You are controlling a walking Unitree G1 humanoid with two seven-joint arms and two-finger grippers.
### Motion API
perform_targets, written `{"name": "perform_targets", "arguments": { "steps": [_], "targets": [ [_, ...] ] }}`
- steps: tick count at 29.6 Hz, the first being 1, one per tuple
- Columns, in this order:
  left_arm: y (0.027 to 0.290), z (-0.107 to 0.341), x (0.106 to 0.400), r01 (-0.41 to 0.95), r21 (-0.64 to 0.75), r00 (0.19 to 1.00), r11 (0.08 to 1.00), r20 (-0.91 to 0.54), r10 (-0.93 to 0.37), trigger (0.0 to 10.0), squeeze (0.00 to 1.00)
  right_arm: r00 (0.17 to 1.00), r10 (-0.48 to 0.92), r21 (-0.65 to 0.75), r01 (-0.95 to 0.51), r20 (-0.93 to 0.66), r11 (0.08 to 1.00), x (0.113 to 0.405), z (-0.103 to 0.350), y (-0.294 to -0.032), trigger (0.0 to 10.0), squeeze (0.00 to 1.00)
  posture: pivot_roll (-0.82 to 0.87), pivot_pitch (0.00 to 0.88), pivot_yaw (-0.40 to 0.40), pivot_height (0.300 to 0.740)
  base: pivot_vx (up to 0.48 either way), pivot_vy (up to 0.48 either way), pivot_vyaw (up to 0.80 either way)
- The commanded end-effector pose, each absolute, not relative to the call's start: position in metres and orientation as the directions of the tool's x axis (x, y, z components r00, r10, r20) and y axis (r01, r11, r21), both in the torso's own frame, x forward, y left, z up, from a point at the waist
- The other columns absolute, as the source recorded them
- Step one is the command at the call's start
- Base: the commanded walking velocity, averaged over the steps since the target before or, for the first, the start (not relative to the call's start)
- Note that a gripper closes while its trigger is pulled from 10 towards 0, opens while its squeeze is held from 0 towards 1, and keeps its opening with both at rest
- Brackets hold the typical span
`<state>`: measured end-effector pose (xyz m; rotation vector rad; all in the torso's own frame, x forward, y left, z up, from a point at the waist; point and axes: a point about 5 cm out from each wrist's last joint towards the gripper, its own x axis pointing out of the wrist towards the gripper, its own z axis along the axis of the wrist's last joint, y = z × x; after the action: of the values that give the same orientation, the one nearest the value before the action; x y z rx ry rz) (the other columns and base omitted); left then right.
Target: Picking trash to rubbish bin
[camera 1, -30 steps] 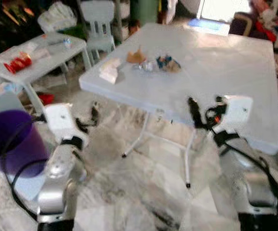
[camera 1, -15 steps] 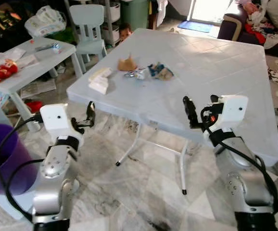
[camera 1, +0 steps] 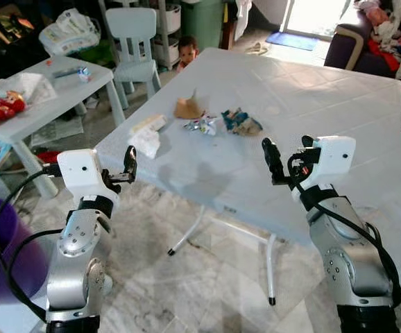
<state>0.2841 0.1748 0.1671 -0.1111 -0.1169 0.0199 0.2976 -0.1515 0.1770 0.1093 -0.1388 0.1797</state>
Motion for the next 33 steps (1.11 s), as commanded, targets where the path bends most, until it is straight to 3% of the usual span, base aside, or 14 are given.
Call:
{"name": "perform_targets", "arguments": {
  "steps": [1, 12, 29, 33],
  "targets": [
    [0.171, 0.169, 0.285, -0.002, -0.100, 0.993, 0.995, 0.120, 0.014, 10.0, 0.00, 0.975, 0.159, 0.095, -0.175, 0.156, 0.980, 0.297, 0.180, -0.156, 10.0, 0.00, 0.05, 0.080, -0.014, 0.740, 0.428, 0.000, 0.00],
    [0.171, 0.168, 0.287, -0.003, -0.099, 0.993, 0.995, 0.117, 0.014, 10.0, 0.00, 0.973, 0.176, 0.100, -0.192, 0.152, 0.976, 0.297, 0.180, -0.154, 10.0, 0.00, 0.05, 0.076, -0.014, 0.740, 0.431, 0.000, 0.00],
    [0.171, 0.166, 0.287, -0.012, -0.094, 0.994, 0.995, 0.108, 0.022, 10.0, 0.00, 0.944, 0.315, 0.136, -0.326, 0.096, 0.935, 0.291, 0.170, -0.136, 10.0, 0.00, 0.05, 0.068, -0.016, 0.740, 0.425, 0.000, 0.00],
    [0.173, 0.164, 0.287, -0.033, -0.094, 0.995, 0.995, 0.092, 0.041, 10.0, 0.00, 0.910, 0.409, 0.151, -0.414, 0.066, 0.898, 0.283, 0.166, -0.129, 10.0, 0.00, 0.05, 0.069, -0.016, 0.740, 0.290, 0.187, 0.00]
  ]
}}
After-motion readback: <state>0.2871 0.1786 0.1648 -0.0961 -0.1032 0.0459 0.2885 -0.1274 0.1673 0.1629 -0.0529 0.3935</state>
